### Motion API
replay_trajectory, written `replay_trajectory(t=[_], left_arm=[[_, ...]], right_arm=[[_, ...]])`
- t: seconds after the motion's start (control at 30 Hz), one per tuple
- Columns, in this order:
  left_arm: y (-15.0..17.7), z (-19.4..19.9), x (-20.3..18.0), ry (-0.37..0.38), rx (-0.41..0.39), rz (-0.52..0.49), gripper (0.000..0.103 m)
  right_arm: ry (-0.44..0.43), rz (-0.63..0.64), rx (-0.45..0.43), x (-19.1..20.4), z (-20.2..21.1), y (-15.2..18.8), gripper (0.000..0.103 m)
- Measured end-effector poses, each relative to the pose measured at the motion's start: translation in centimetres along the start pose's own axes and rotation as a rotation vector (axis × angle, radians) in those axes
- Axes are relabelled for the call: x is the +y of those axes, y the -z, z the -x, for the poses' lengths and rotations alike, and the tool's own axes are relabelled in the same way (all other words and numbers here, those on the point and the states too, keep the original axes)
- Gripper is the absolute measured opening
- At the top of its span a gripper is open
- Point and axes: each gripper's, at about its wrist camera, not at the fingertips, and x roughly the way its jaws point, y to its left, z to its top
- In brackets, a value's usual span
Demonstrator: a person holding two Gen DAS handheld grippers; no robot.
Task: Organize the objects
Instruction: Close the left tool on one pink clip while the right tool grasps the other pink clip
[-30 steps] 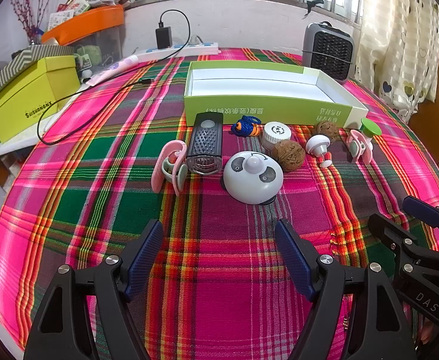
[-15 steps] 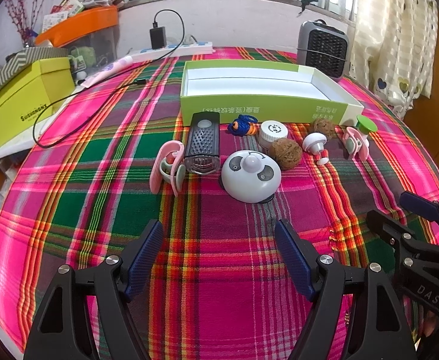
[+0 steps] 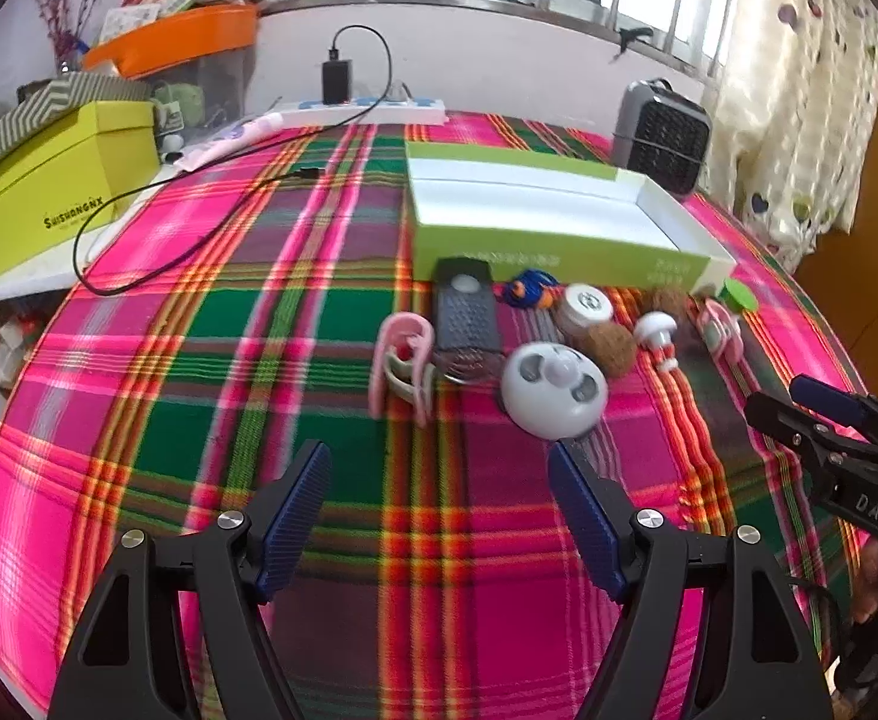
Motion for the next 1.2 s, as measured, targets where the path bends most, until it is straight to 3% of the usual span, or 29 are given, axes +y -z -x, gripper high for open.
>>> replay_trajectory(t=[0.2, 0.67, 0.93, 1.2], left_arm=[[-1.3, -0.2, 1.4, -0.003, -0.010, 0.026, 0.075], [-2.6, -1.6, 1.7, -0.036, -0.011, -0.023, 0.073], [-2.8, -2.4, 1.7, -0.045, 0.006, -0.033, 0.070], [-2.7, -3.1, 1.9, -0.051, 0.025, -0.032, 0.066]], right_arm=[[-0.019, -0.025, 0.001, -0.2, -0.7, -1.4, 0.065], [-0.016, -0.036, 0.016, -0.4, -2.5, -2.9, 0.059], [-0.011, -0.042, 0.032, -0.5, -3.4, -3.5, 0.050], [-0.006, -0.032, 0.045, -0.5, -3.9, -3.6, 0.033]])
